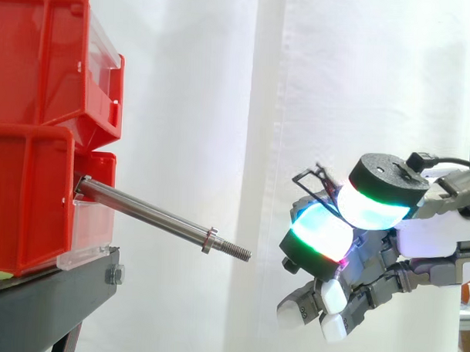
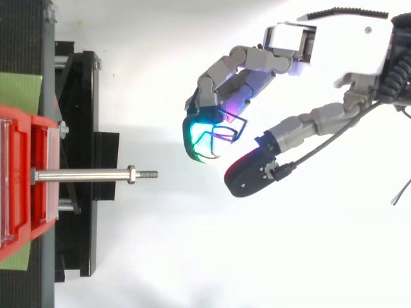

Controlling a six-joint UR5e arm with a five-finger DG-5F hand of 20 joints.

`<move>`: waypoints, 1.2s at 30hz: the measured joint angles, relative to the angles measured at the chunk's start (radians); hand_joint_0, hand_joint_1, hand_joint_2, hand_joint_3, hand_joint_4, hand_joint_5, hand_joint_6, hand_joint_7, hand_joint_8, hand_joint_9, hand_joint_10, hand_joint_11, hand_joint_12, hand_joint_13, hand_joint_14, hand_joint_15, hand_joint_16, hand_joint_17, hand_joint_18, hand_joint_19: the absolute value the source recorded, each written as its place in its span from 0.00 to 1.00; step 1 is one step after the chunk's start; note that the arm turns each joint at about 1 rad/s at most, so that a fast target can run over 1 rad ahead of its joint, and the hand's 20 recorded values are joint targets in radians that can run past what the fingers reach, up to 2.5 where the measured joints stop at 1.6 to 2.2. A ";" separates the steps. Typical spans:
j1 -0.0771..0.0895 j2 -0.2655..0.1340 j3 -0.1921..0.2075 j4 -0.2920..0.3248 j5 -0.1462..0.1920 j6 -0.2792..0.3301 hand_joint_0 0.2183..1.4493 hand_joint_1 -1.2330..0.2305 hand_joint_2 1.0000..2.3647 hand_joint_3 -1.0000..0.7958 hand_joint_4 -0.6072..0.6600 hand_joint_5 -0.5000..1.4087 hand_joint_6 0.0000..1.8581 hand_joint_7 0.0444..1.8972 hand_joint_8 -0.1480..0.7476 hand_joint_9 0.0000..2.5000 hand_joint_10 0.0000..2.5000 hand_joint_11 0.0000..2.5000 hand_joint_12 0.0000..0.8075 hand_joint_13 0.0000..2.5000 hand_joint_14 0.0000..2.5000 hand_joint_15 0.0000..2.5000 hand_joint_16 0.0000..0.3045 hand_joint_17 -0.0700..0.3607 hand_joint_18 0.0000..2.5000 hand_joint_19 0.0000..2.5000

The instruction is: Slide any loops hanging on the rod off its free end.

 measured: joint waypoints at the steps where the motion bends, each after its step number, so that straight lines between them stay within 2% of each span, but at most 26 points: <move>1: 0.000 0.000 0.000 -0.001 0.000 0.000 0.42 0.25 0.00 0.31 0.41 0.19 0.50 0.52 0.44 0.38 0.01 0.16 0.38 0.24 0.00 0.05 0.13 0.37 0.26 0.12; 5: 0.000 0.000 0.000 -0.004 0.001 0.000 0.39 0.28 0.00 0.28 0.46 0.19 0.50 0.52 0.44 0.38 0.01 0.15 0.38 0.24 0.00 0.05 0.13 0.37 0.26 0.13; 9: 0.000 0.000 0.000 -0.006 0.001 0.001 0.34 0.37 0.00 0.28 0.52 0.19 0.50 0.51 0.44 0.39 0.01 0.15 0.38 0.24 0.00 0.05 0.13 0.37 0.25 0.14; 13: 0.000 0.000 0.000 -0.007 0.002 0.001 0.32 0.46 0.00 0.28 0.51 0.20 0.50 0.52 0.44 0.40 0.01 0.15 0.38 0.23 0.00 0.05 0.13 0.38 0.24 0.15; 15: 0.000 0.000 0.000 -0.006 0.002 0.000 0.32 0.47 0.00 0.29 0.50 0.20 0.49 0.53 0.45 0.40 0.00 0.14 0.38 0.23 0.00 0.06 0.13 0.38 0.24 0.15; 17: 0.000 0.000 0.000 -0.007 0.002 0.000 0.32 0.47 0.01 0.33 0.49 0.20 0.49 0.53 0.45 0.40 0.01 0.15 0.38 0.23 0.00 0.06 0.13 0.38 0.24 0.15; 21: 0.002 0.000 0.000 -0.007 0.002 -0.001 0.31 0.38 0.01 0.43 0.48 0.21 0.49 0.53 0.48 0.43 0.00 0.15 0.41 0.27 0.00 0.06 0.15 0.40 0.27 0.14; 23: 0.002 0.000 0.000 -0.006 0.002 -0.001 0.31 0.36 0.01 0.45 0.49 0.21 0.49 0.54 0.49 0.43 0.00 0.15 0.43 0.27 0.00 0.06 0.16 0.41 0.28 0.14; 25: 0.003 0.000 0.000 -0.006 0.003 -0.001 0.33 0.28 0.01 0.48 0.49 0.21 0.49 0.55 0.49 0.43 0.00 0.15 0.43 0.27 0.00 0.07 0.16 0.41 0.28 0.13; 27: 0.003 0.000 0.000 -0.005 0.005 -0.001 0.34 0.27 0.01 0.48 0.48 0.20 0.49 0.54 0.49 0.42 0.01 0.15 0.43 0.27 0.00 0.07 0.16 0.41 0.28 0.13; 36: 0.004 0.000 0.000 -0.004 0.012 -0.001 0.37 0.29 0.00 0.33 0.49 0.19 0.49 0.52 0.45 0.40 0.01 0.16 0.39 0.25 0.00 0.06 0.13 0.38 0.26 0.14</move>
